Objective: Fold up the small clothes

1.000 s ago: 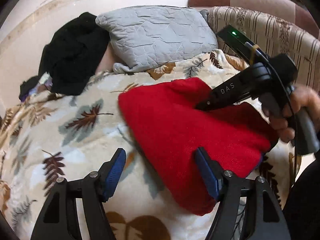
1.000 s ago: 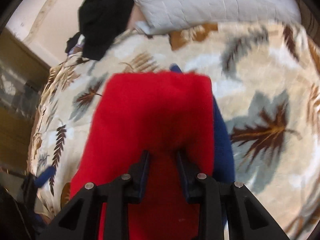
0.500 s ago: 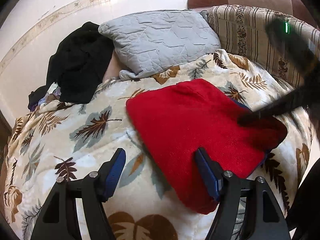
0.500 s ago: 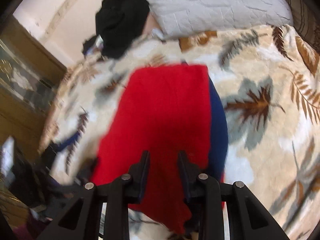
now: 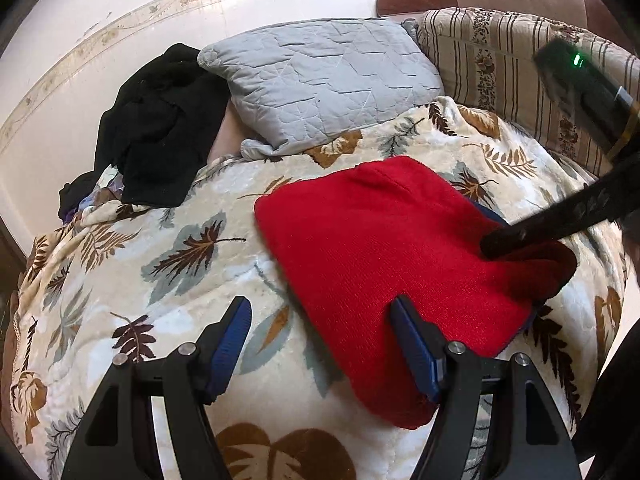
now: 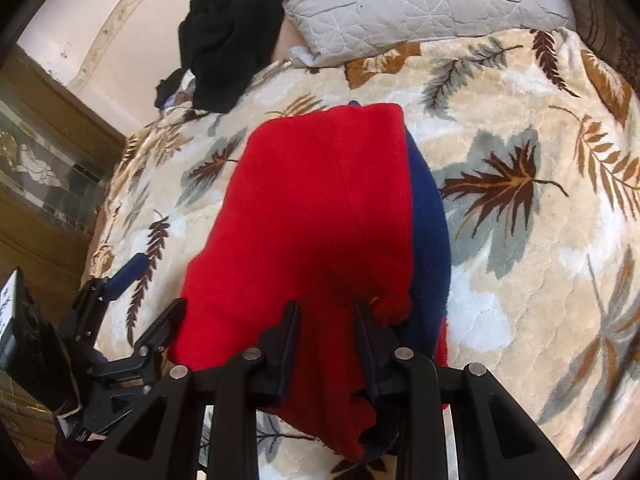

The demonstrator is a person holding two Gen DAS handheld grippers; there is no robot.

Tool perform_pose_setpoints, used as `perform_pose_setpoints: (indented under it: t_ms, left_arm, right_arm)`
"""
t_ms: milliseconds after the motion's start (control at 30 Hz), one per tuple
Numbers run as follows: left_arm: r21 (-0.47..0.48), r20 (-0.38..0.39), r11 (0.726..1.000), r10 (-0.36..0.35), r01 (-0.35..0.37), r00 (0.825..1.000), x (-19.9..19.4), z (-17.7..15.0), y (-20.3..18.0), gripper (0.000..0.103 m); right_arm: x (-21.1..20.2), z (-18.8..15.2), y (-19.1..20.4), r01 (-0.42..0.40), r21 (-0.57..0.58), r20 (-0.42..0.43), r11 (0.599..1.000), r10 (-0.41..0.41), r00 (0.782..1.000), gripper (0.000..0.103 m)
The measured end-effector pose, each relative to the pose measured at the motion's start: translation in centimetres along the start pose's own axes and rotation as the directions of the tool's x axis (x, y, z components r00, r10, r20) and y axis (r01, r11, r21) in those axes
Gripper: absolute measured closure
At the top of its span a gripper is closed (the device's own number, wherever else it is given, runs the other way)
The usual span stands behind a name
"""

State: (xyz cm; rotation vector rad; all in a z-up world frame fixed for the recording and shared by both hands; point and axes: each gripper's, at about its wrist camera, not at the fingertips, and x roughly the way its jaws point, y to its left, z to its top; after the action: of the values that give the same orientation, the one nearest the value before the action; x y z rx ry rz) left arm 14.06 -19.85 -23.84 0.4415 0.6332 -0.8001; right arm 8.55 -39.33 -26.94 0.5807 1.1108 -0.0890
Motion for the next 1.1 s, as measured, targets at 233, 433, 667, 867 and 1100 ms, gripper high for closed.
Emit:
perform_pose_setpoints:
  t_ms: [233,433,667,867,1100]
  left_arm:
    - [0.003,-0.003,1.0,0.004,-0.004,1.0,0.1,0.1,0.0,0.029]
    - [-0.002,-0.006,1.0,0.009,-0.009,1.0,-0.2,0.3,0.2,0.029]
    - [-0.05,0.024,0.998,0.041,-0.039,0.999,-1.2,1.7,1.7,0.029]
    - [-0.103,0.007,0.994,0.031,-0.03,0.999,-0.8,2.6,3.4,0.026]
    - [-0.253,-0.007,0.944,-0.219,0.21,0.976,0.3,3.3,6.1,0.019]
  right_arm:
    - [1.4,-0.5,-0.5,-0.012,-0.003,0.015,1.0,0.012,1.0,0.071]
    - [0.6,-0.4,-0.6,-0.034,0.022,0.005,0.999,0.033,0.999,0.071]
    - [-1.9,1.4,-1.7,-0.102,0.073,0.059,0.992,0.098,0.993,0.071]
    - [-2.0,2.4,-4.1,-0.135,0.152,0.102,0.979,0.12,0.987,0.024]
    - [-1.4,3.2,-6.7,-0.238,0.197,0.125,0.951,0.216,0.968,0.024]
